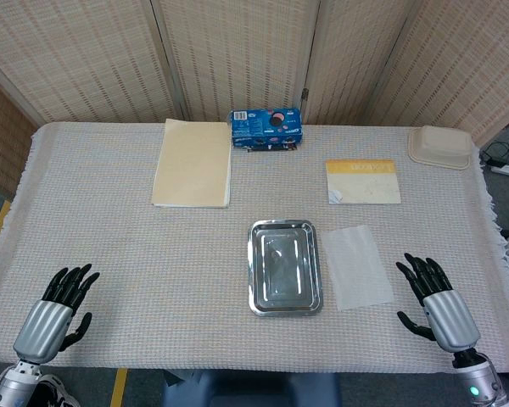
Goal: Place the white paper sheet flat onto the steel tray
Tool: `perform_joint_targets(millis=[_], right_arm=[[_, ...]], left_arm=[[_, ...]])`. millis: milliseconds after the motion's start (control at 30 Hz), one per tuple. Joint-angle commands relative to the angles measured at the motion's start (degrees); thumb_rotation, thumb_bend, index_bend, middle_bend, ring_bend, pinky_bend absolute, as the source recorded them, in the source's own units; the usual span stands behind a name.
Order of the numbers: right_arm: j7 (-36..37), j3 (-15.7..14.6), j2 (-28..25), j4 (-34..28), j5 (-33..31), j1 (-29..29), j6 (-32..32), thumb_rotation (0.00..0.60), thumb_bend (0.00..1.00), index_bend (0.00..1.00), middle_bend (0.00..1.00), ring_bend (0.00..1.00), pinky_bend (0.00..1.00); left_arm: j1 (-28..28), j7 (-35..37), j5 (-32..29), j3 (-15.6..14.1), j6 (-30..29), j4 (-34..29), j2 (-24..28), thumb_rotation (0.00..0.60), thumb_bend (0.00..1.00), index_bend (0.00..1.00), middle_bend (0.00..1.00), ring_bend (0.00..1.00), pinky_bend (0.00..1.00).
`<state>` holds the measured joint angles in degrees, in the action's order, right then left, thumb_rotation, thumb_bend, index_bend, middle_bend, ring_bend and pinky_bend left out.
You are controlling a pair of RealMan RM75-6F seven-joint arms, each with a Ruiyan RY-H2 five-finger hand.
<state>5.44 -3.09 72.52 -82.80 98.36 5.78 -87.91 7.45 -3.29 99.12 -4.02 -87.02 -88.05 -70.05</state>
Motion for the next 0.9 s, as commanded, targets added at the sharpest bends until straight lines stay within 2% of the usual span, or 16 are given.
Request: perform_joint_targets(millis=[33, 467, 533, 633, 700, 900], right_arm=[[-0.1, 0.0, 0.0, 0.0, 0.0, 0.0, 0.1, 0.600, 0.33, 0.00, 0.00, 0.00, 0.00], [-1.0, -1.4, -1.0, -0.4, 2.2, -0.9, -1.3, 0.600, 0.34, 0.00, 0.00, 0.00, 0.00], [-1.5, -1.4, -0.1, 1.6, 3.5, -1.0, -2.6, 0.600, 0.34, 0.01, 0.00, 0.00, 0.00], [-1.1, -2.0, 2.4, 7.2, 5.5, -1.6, -4.8, 0.600, 0.34, 0.08, 0.00, 0.00, 0.00], [0.4, -2.3, 3.4, 9.6, 5.4, -1.6, -4.3, 0.600, 0.34, 0.12, 0.00, 0.00, 0.00], [1.0, -2.0, 4.9, 13.6, 4.2, -0.1, -1.1, 0.600, 0.34, 0.13, 0.00, 0.00, 0.00]], left_arm=[[0.0, 0.0, 0.0, 0.0, 0.1, 0.0, 0.0, 0.600, 0.57, 0.00, 0.00, 0.00, 0.00], [0.5, 0.5, 0.8, -0.3, 0.6, -0.5, 0.1, 0.600, 0.57, 0.00, 0.00, 0.00, 0.00], [0.5, 0.9, 0.8, -0.3, 0.4, -0.7, 0.3, 0.600, 0.57, 0.00, 0.00, 0.00, 0.00], [0.4, 1.4, 1.5, -0.4, -0.3, -1.1, 0.6, 0.600, 0.57, 0.00, 0.00, 0.00, 0.00], [0.5, 1.4, 2.2, -0.6, -0.5, -1.0, 0.6, 0.600, 0.57, 0.00, 0.00, 0.00, 0.00], [0.4, 1.2, 1.2, -0.3, -0.2, -0.9, 0.5, 0.600, 0.57, 0.00, 0.00, 0.00, 0.00]])
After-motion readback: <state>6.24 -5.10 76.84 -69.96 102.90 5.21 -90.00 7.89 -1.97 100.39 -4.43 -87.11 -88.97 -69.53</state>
